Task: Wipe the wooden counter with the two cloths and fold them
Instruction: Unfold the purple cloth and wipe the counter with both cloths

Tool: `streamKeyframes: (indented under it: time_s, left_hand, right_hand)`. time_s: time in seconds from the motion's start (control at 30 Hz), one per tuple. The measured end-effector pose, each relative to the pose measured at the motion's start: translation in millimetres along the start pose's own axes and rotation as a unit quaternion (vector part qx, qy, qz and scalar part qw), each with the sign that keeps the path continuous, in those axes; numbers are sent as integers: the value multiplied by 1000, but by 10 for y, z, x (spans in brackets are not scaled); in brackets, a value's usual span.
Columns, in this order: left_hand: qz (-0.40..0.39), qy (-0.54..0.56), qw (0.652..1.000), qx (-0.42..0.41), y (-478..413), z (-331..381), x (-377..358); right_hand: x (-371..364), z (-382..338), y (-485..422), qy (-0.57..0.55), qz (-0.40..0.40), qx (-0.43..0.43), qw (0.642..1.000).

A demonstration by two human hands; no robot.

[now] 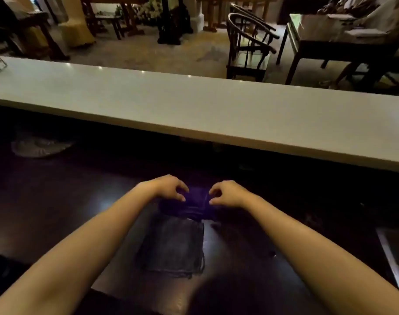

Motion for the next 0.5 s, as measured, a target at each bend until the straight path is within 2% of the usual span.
streamKeyframes:
  time_s: [0.1,0.2,0.27,0.5]
  left_hand:
    - [13,-6,1000,0,-23,-129,-260]
    - [52,-10,999,-7,-43,-241,-434]
    - [86,-24,996,-15,-42,-287,-430]
    - [151,-81,985,-35,-89,-218,-425]
  right_hand:
    - [-324,31,-102,12,7,-14,1000]
    - [-587,5,-184,74,8,-16,997]
    - [-621,17,-240,112,37,-16,993]
    - [-611,59,-324,101,98,-38,989]
Point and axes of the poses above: each hand's wrist, its own y-axis away from the middle knuckle, its own x-axis out of the back of the hand, z = x × y, the point moved 9 cm from there along -y, towards the middle knuckle, and after that the axes turned 2 degrees about x, right-handed, at the moved point
